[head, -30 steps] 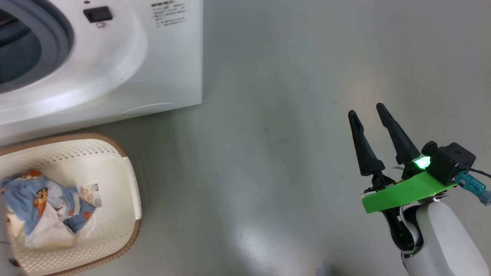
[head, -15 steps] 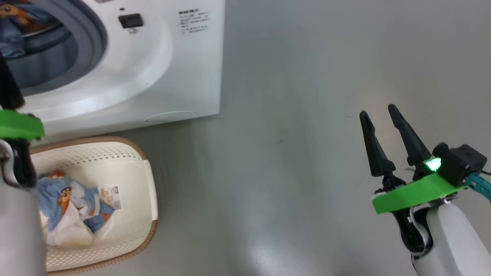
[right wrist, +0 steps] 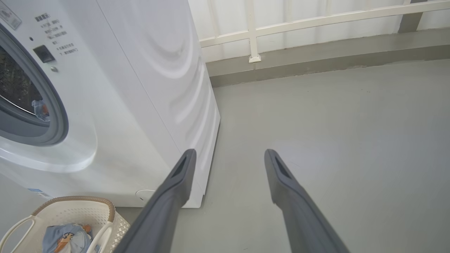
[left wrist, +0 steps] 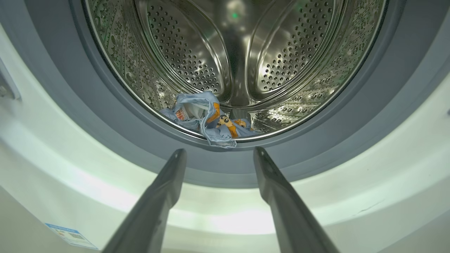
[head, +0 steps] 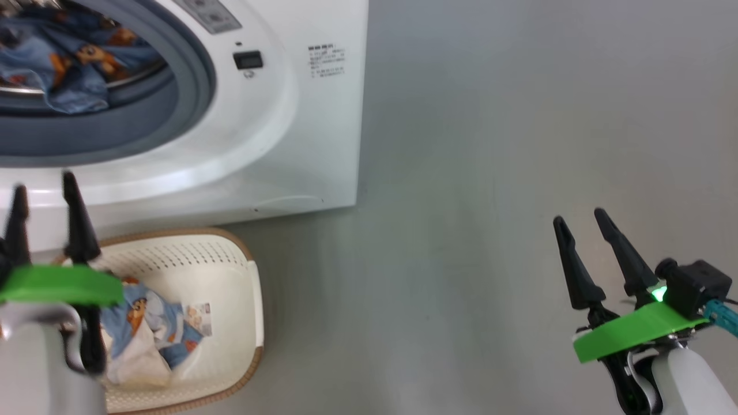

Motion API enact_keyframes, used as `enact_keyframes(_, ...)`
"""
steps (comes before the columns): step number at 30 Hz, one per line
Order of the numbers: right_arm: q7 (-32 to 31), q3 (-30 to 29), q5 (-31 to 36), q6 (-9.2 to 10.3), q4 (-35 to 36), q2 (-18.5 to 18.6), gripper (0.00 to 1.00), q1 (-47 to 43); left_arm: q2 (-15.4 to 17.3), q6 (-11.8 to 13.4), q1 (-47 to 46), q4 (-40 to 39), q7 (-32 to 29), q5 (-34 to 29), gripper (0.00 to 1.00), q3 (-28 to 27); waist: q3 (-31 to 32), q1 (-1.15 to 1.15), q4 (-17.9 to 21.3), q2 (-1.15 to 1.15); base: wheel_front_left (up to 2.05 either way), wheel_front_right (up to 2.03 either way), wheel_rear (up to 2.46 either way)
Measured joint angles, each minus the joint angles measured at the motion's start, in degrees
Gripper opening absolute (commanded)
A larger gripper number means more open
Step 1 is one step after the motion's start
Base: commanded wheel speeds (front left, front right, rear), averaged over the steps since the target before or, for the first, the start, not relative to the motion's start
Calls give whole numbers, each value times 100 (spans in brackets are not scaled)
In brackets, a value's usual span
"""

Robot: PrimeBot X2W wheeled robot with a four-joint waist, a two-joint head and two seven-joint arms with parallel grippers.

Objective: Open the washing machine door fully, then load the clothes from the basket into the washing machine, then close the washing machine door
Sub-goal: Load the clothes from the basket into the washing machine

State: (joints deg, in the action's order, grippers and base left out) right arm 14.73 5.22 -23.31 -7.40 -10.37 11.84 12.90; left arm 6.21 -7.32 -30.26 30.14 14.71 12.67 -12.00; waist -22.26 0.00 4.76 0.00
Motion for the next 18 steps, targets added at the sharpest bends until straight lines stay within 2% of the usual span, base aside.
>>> enact_keyframes(11, 0, -51, -49, 0, -85, 156, 100, -627, -82, 0, 1270, -534, 0, 2, 100, 266, 790, 0, -188, 0, 0, 0, 0)
enact_keyframes(18, -1, -62, -66, 0, -94, 255, 100, -965, -83, 0, 1970, -825, 0, 4, 100, 219, 1208, 0, -312, 0, 0, 0, 0)
